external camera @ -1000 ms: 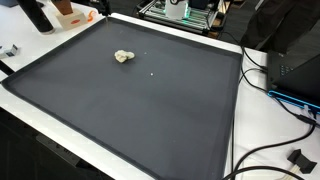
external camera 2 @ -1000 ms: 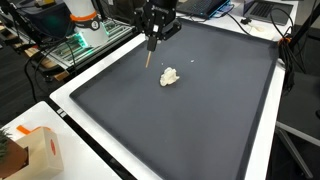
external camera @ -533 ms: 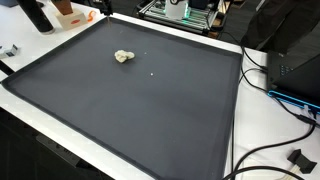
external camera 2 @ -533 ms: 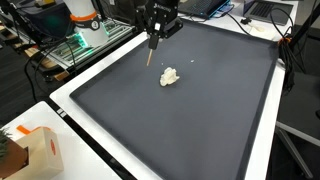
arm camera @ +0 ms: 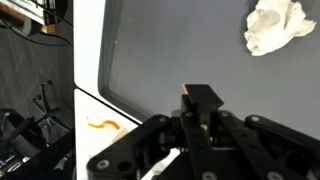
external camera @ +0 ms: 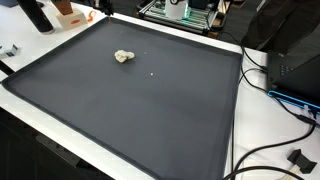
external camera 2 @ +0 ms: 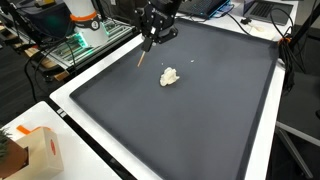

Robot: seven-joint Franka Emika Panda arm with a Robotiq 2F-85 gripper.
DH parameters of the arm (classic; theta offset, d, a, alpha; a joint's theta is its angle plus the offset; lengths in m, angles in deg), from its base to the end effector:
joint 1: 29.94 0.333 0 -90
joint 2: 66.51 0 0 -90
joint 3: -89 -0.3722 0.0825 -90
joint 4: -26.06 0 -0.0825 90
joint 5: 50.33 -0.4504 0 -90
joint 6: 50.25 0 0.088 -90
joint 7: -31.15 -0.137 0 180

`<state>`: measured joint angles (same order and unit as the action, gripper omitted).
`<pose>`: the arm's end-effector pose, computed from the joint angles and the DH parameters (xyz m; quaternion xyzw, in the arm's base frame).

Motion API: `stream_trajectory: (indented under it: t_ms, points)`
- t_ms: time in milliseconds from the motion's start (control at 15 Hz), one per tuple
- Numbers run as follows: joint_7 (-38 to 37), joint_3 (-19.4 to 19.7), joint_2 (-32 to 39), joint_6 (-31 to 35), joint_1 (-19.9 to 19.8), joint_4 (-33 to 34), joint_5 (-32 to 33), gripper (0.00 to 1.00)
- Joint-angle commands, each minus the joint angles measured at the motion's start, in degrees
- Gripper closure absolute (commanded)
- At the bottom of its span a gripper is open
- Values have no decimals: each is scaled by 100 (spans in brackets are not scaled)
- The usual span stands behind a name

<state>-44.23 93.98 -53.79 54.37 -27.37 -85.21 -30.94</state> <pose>0.6211 -0.0613 0.3425 0.7982 -0.5557 -0.0365 0.2297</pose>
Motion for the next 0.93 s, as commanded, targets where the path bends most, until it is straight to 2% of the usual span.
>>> stream_trajectory:
  t_ms: [0,533,867]
  points:
    - [-645,25,490,-524,107,435,346,97]
    - [-1279,102,1505,-1343,310,1200,875,97]
    - [-1195,136,1991,-1575,378,1529,1111,97]
